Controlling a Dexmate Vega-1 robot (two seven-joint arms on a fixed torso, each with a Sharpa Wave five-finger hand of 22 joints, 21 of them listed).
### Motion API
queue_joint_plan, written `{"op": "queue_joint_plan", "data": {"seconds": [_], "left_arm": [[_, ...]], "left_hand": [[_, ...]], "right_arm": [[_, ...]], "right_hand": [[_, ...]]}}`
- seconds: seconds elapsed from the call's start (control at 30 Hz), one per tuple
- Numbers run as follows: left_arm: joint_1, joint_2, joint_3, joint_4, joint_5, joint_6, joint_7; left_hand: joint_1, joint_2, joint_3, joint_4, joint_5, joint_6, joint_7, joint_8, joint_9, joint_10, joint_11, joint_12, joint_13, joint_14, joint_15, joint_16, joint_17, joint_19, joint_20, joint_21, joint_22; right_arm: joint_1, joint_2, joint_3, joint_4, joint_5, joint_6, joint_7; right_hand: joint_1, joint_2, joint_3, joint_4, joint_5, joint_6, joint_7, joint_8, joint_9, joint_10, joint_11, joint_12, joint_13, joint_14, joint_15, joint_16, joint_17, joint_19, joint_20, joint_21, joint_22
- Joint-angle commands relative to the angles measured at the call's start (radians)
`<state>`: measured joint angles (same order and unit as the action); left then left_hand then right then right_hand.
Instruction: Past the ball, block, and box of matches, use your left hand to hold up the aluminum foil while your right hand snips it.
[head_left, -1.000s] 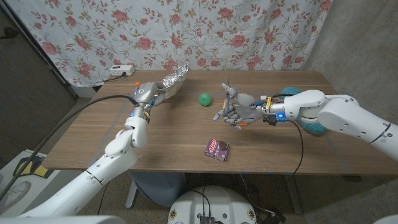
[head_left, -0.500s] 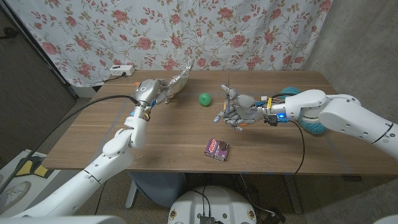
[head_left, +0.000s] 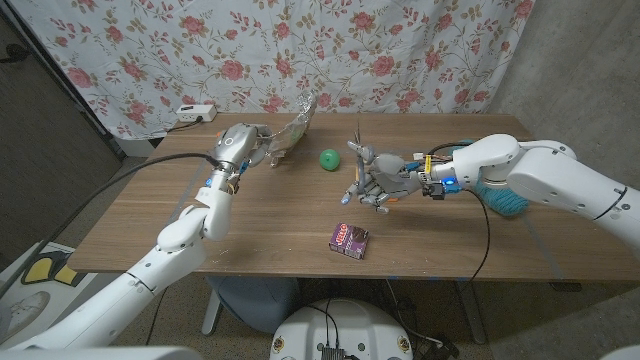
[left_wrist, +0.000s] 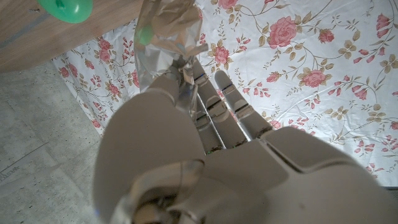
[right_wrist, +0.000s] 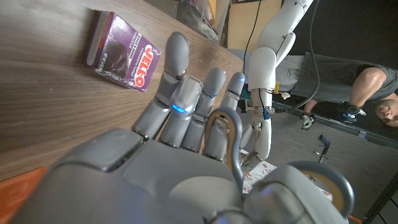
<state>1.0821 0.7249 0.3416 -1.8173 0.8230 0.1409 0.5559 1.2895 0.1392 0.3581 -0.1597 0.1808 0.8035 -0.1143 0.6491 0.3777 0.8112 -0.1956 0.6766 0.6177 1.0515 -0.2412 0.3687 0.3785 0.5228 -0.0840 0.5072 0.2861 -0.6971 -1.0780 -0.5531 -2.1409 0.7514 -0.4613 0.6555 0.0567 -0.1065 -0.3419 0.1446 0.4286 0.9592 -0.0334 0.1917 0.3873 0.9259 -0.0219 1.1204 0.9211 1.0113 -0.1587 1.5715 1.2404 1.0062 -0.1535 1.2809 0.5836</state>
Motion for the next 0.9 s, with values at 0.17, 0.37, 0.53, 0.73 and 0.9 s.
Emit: {"op": "queue_joint_plan", "data": {"seconds": [0.17, 0.37, 0.53, 0.73, 0.9], "left_arm": [[0.010, 0.028, 0.000, 0.022, 0.046, -0.058, 0.034], [0.004, 0.032, 0.006, 0.035, 0.046, -0.081, 0.041], [-0.011, 0.035, 0.020, 0.057, 0.053, -0.108, 0.062], [-0.027, 0.037, 0.031, 0.075, 0.065, -0.121, 0.091], [-0.043, 0.050, 0.042, 0.080, 0.077, -0.130, 0.090]], "left_hand": [[0.002, 0.011, -0.005, 0.003, -0.003, -0.006, -0.004, 0.007, 0.008, -0.013, -0.002, 0.000, 0.078, -0.011, 0.001, -0.010, 0.007, -0.010, 0.000, 0.013, 0.007], [0.003, 0.014, -0.008, 0.003, -0.004, -0.015, -0.008, 0.008, 0.011, -0.016, -0.003, 0.000, 0.082, -0.012, 0.001, -0.012, 0.013, -0.012, -0.003, 0.022, 0.010], [0.003, 0.016, -0.009, 0.005, -0.004, -0.025, -0.007, 0.009, 0.016, -0.020, -0.001, 0.002, 0.087, -0.015, 0.001, -0.016, 0.017, -0.020, 0.000, 0.027, 0.012], [0.000, 0.034, -0.007, 0.014, -0.003, -0.067, -0.017, 0.026, 0.052, -0.060, -0.002, 0.005, 0.114, -0.055, 0.003, -0.078, -0.017, -0.043, -0.007, 0.050, 0.014], [0.000, 0.046, 0.003, 0.020, -0.001, -0.092, -0.013, 0.037, 0.064, -0.088, -0.004, -0.008, 0.102, -0.120, 0.004, -0.139, -0.049, -0.074, -0.015, 0.056, 0.004]], "right_arm": [[0.118, 0.033, -0.082, -0.005, -0.086, -0.106, 0.108], [0.134, 0.039, -0.094, -0.002, -0.104, -0.116, 0.129], [0.147, 0.050, -0.108, 0.012, -0.115, -0.118, 0.153], [0.140, 0.056, -0.108, 0.024, -0.114, -0.109, 0.157], [0.131, 0.059, -0.103, 0.030, -0.107, -0.102, 0.153]], "right_hand": [[-0.002, -0.010, 0.000, -0.004, 0.002, -0.043, 0.165, -0.001, -0.011, 0.000, 0.003, -0.005, -0.009, -0.012, -0.044, -0.001, 0.003, -0.005, -0.003, 0.009, -0.004], [-0.002, -0.010, 0.001, -0.003, 0.004, -0.044, 0.165, 0.001, -0.020, -0.003, 0.005, 0.000, -0.004, -0.013, -0.044, 0.000, 0.003, -0.005, -0.004, 0.009, -0.009], [-0.002, -0.009, 0.001, -0.002, 0.004, -0.044, 0.165, 0.002, -0.023, -0.001, 0.005, -0.002, -0.011, -0.014, -0.044, 0.000, 0.003, -0.006, -0.004, 0.011, -0.008], [-0.002, -0.007, 0.003, -0.002, 0.005, -0.044, 0.163, 0.003, -0.028, -0.001, 0.006, -0.001, -0.011, -0.014, -0.044, 0.000, 0.003, -0.006, -0.004, 0.011, -0.011], [0.000, -0.002, 0.005, -0.001, 0.007, -0.043, 0.164, 0.005, -0.037, 0.005, 0.005, 0.001, -0.016, -0.013, -0.045, 0.000, 0.003, -0.004, -0.005, 0.013, -0.015]]}}
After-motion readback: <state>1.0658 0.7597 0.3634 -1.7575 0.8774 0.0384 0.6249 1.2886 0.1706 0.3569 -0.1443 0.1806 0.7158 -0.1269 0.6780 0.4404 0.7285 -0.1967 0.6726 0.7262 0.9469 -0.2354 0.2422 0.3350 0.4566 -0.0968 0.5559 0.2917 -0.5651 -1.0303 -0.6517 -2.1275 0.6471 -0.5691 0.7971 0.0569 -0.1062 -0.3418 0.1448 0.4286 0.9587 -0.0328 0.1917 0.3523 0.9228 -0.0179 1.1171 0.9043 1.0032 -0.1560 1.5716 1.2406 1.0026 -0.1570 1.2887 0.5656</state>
